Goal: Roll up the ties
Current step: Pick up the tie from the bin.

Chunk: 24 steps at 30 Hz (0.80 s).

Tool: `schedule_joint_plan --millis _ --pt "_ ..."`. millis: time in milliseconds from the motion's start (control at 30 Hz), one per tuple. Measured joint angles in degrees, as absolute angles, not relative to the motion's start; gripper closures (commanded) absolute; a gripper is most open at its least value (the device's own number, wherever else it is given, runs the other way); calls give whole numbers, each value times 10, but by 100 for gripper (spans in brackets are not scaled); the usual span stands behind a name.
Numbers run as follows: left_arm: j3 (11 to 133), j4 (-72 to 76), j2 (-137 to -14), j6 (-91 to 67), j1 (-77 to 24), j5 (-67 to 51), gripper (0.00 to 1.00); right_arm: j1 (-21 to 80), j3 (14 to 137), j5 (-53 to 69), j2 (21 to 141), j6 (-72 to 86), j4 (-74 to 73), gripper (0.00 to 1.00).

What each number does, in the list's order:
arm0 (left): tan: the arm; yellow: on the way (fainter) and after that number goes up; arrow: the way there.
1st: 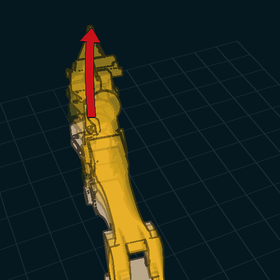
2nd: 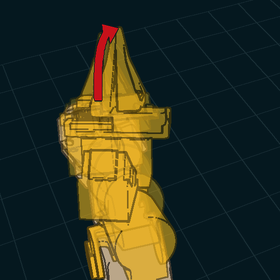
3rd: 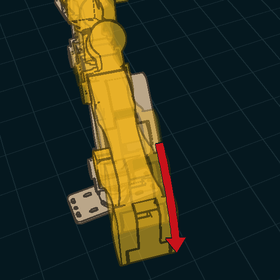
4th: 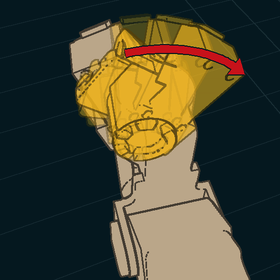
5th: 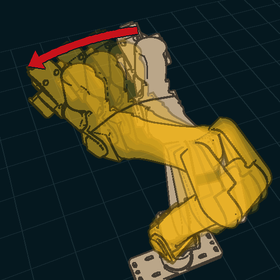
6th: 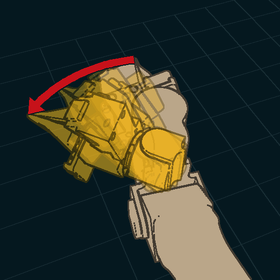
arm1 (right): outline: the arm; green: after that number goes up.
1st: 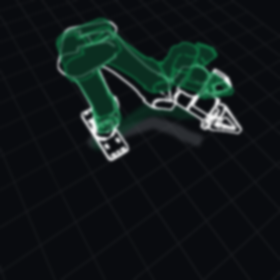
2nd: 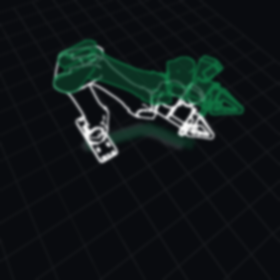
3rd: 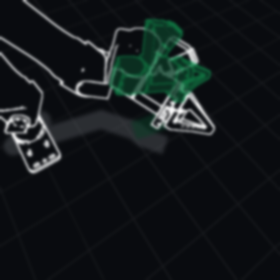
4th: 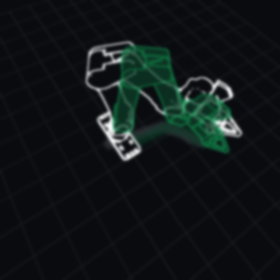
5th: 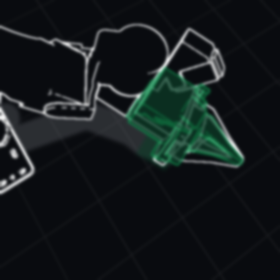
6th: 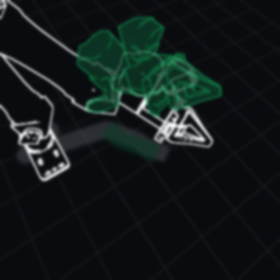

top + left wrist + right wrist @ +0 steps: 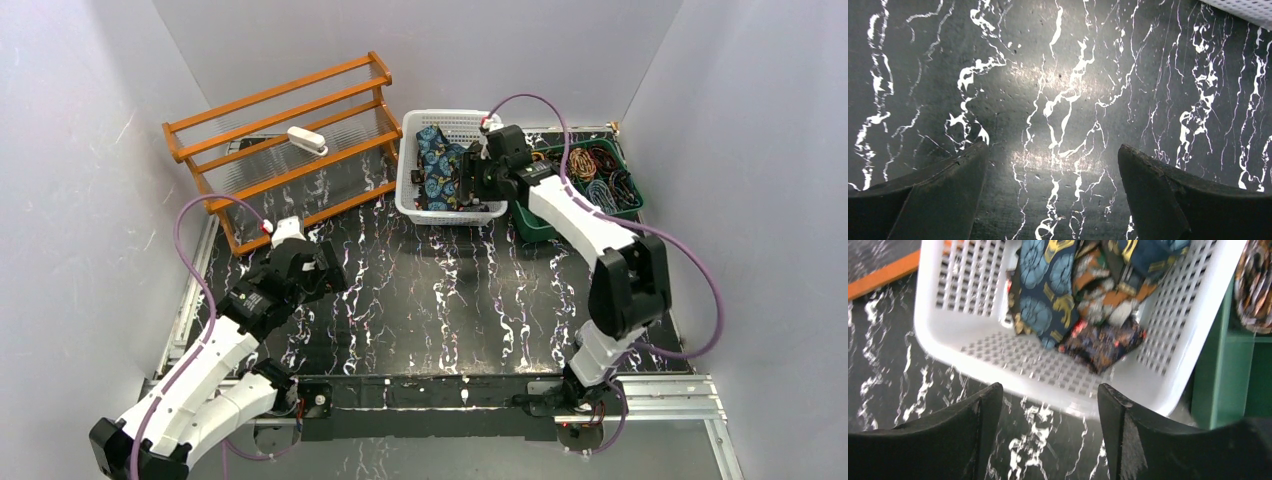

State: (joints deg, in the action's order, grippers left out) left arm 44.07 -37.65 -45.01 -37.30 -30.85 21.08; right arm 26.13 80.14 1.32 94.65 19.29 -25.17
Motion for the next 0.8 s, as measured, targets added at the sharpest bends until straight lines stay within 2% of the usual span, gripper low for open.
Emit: schedule_joint_plan --millis 167,333,400,533,700,800 --pt "413 -360 -436 -396 -309 181 2 261 908 -33 1060 180 -238 34" --pt "409 -345 -434 -408 -309 166 2 260 1044 -42 1192 146 -225 31" --pt "408 -339 -435 -410 -309 158 2 260 1107 -48 1245 130 -228 25" --pt "401 -330 -438 -412 -309 145 2 260 1196 -63 1327 89 -214 22" --pt "400 -329 -443 -411 -309 140 2 260 1255 -62 1387 45 -191 22" --pt "398 -325 -447 -411 -309 140 2 260 1289 -58 1420 24 -176 26"
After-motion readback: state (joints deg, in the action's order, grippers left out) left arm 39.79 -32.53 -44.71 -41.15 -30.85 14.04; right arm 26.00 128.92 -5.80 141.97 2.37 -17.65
